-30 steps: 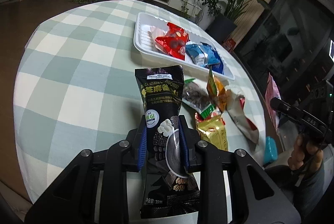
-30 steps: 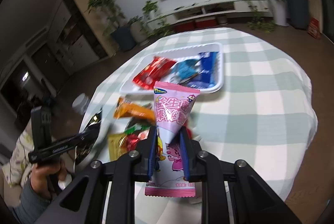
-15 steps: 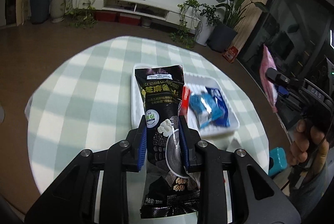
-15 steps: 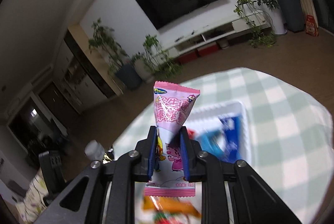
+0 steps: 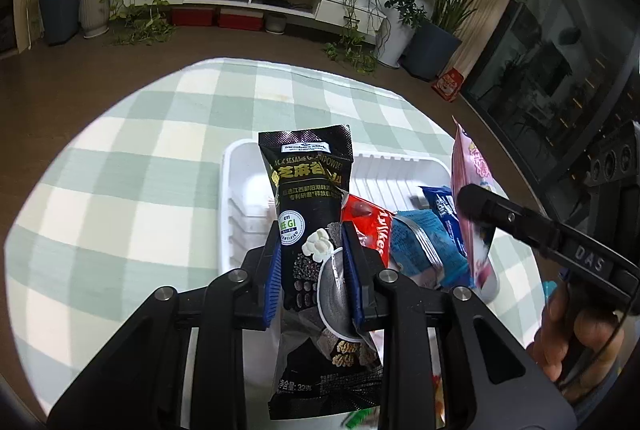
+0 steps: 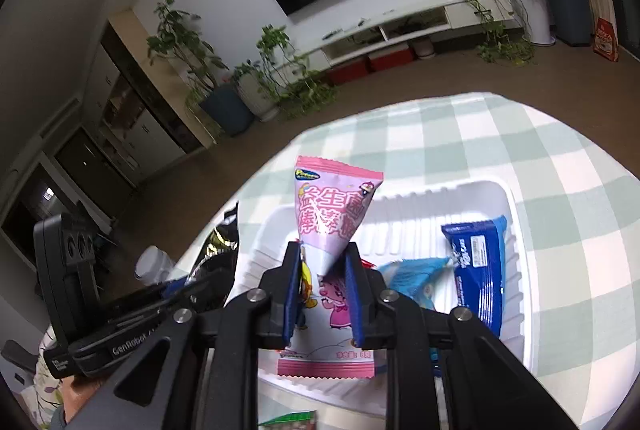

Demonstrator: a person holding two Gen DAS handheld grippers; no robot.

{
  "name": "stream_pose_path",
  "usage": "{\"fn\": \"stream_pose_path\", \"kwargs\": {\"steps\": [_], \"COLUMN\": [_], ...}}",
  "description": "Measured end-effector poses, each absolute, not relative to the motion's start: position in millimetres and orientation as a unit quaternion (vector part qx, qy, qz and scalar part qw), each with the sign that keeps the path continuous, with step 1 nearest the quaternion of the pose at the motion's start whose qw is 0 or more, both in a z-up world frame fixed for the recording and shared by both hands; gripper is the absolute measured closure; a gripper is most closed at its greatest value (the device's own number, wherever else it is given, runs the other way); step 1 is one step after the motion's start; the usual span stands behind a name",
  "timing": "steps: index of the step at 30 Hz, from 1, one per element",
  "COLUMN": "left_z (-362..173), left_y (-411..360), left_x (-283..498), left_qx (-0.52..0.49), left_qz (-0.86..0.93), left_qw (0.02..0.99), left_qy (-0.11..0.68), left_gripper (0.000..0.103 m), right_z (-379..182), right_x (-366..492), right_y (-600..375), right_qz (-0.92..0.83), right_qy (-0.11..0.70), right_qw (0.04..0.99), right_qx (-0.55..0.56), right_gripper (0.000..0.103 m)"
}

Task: Organize snacks
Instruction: 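Carry the black packet and pink packet over the white tray with both tools, then open both tools to drop the packets in the tray and return to the pile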

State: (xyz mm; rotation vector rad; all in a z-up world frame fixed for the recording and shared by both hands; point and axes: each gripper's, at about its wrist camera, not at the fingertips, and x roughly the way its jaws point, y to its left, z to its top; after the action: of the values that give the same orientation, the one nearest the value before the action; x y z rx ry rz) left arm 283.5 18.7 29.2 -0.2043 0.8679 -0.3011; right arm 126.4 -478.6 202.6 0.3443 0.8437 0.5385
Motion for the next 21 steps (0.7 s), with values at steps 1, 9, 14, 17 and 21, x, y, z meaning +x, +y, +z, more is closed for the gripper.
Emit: {"fn": "stream_pose_path", "kwargs": {"steps": [1, 9, 14, 17, 21], "left_z": [24.9, -3.9, -13.0, -13.8, -14.5], "left_y": [15.8, 7.3, 9.4, 7.7, 5.8], "left_x": [286.1, 296.7, 301.8, 300.3, 299.8], "left_qx": [-0.098, -0.076, -0.073, -0.068, -0.066], "left_qz": [-0.147, -0.149, -0.148, -0.146, -0.143], "left_qw": [0.891, 0.888, 0.888, 0.889, 0.891], "left_qy": [0.418, 0.428, 0.430, 0.429, 0.426], "left_gripper": [0.078, 0.078, 0.077, 0.076, 0.064], "right_z": [200.5, 179.0, 173.7, 172.5, 170.1], "right_x": [127.3, 131.0, 128.0, 127.2, 127.5], "right_y": [-478.4, -454.0, -444.8, -445.6, -447.0], "right_qz": [0.257, 0.250, 0.244, 0.238, 0.233], "right_qy": [0.405, 0.433, 0.435, 0.436, 0.440], "right_qw": [0.863, 0.859, 0.862, 0.863, 0.863], "right_qx": [0.161, 0.110, 0.086, 0.088, 0.086], "right_gripper": [0.080, 0.080, 0.077, 0.076, 0.076]}}
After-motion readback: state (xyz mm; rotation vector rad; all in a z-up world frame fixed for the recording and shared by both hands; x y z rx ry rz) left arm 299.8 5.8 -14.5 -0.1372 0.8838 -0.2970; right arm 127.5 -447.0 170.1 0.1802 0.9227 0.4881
